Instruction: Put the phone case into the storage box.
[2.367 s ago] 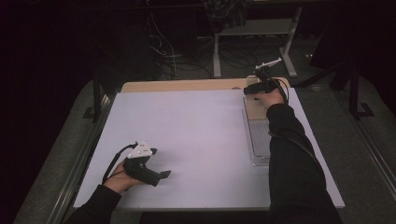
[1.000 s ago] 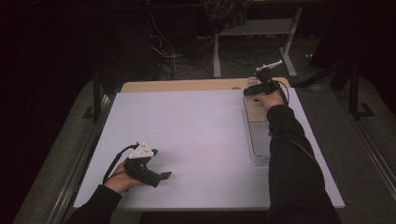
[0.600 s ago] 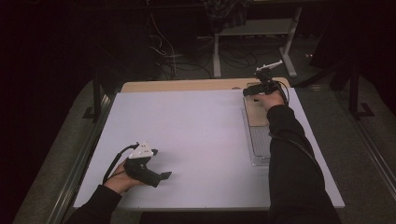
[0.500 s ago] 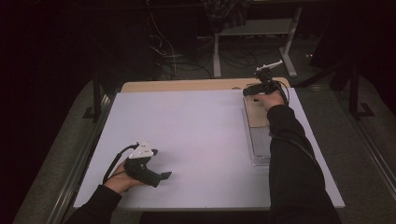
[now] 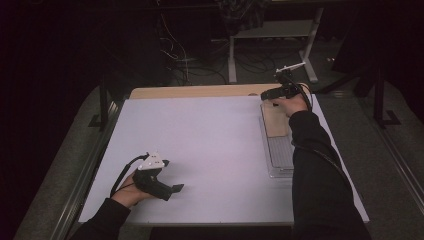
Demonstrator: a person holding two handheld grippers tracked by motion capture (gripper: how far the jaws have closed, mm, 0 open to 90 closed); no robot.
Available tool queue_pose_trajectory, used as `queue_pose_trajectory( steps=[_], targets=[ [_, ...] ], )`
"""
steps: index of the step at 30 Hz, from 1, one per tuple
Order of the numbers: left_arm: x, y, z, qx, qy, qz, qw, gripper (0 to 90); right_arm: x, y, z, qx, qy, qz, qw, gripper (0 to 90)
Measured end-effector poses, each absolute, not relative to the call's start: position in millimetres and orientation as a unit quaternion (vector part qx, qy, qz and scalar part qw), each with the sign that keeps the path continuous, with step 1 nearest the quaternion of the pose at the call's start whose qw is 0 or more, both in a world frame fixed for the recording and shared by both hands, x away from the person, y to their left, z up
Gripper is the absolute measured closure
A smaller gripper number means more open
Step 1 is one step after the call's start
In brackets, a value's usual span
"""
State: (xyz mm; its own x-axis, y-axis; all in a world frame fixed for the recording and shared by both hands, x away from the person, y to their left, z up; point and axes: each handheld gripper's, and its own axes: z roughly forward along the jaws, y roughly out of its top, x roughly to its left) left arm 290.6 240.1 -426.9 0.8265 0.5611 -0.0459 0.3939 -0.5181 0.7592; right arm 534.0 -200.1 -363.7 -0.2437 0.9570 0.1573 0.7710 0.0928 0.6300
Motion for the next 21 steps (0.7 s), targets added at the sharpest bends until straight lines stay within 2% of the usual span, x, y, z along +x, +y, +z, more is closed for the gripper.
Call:
queue_pose_trajectory(
  steps=[21],
  targets=[
    [292.2,241.4,-424.7,0.871,0.268,0.11,0.397,0.0,507.6,-193.1,-345.7,0.55,0.741,0.358,0.143,0.6]
  ],
)
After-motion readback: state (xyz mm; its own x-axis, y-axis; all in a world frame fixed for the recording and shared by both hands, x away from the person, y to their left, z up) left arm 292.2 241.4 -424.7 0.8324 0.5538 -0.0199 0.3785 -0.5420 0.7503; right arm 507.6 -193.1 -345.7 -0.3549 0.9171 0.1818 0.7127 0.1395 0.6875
